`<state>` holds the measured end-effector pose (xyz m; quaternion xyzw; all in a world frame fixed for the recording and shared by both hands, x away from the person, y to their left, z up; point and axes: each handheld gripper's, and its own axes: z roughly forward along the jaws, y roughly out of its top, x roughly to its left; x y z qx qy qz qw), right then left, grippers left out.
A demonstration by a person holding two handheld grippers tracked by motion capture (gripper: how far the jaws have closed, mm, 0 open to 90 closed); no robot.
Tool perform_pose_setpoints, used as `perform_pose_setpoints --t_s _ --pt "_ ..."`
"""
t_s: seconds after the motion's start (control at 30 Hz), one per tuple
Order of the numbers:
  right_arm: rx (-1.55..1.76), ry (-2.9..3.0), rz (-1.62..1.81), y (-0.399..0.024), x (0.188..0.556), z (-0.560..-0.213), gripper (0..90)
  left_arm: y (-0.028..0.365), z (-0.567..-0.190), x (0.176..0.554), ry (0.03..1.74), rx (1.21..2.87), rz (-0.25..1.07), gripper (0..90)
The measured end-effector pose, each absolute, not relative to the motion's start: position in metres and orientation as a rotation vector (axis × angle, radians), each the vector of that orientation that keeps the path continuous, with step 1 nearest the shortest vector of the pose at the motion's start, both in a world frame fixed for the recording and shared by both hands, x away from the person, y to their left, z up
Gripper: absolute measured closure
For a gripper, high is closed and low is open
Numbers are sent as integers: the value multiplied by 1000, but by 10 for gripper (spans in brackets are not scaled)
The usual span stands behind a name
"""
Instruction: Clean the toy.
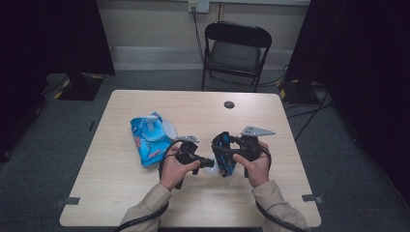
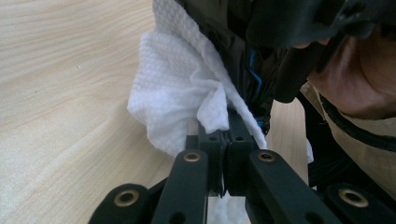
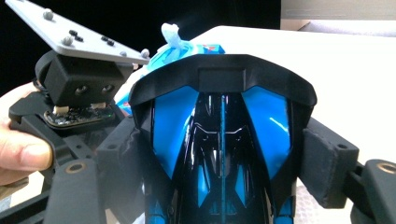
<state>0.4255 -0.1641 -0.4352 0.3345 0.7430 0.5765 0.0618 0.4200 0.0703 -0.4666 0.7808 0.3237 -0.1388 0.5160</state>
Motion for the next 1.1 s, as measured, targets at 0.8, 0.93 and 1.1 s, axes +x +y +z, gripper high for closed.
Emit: perform_pose_setpoints --t_s 0.8,0.93,1.1 --pt "1132 2180 1637 -215 436 -432 256 106 -472 424 837 1979 -199 882" --pt "1151 2185 1596 -224 438 -435 255 116 -473 426 867 1974 -170 882" --pt "1189 2192 1549 -234 441 -442 255 123 -472 426 877 2009 -102 881"
